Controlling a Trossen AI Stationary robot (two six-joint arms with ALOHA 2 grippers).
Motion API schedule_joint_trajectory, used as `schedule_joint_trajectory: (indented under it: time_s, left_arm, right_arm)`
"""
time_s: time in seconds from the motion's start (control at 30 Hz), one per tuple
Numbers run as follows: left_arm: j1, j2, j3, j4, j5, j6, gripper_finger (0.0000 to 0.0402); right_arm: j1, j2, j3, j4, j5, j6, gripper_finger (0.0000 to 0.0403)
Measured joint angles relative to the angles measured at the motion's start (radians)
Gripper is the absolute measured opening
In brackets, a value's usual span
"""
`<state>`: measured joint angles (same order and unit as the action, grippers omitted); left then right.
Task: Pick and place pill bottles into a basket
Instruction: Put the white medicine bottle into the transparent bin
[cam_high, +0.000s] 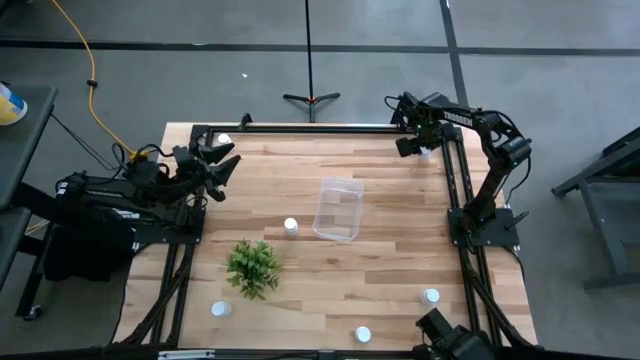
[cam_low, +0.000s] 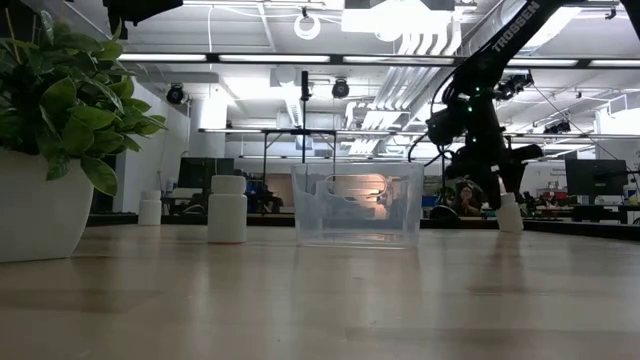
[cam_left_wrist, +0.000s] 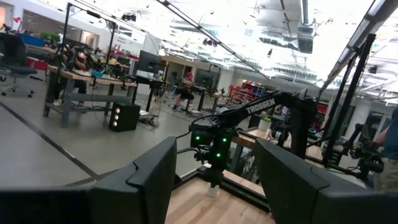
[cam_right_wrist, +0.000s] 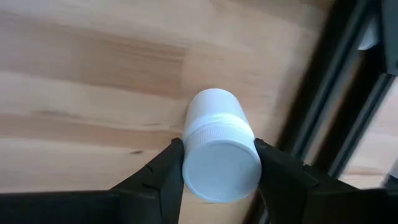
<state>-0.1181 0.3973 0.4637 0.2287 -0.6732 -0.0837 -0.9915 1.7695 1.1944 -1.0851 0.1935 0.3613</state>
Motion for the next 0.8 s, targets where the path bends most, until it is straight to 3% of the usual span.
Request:
schedule_joint_trajectory:
  time_s: [0.8]
  left_arm:
    - [0.000,0.000,0.000,0.000,-0.001,0.000,0.0248]
  right_arm:
    - [0.214,-0.210,0.000,0.002,-0.150,0.070,0.0164]
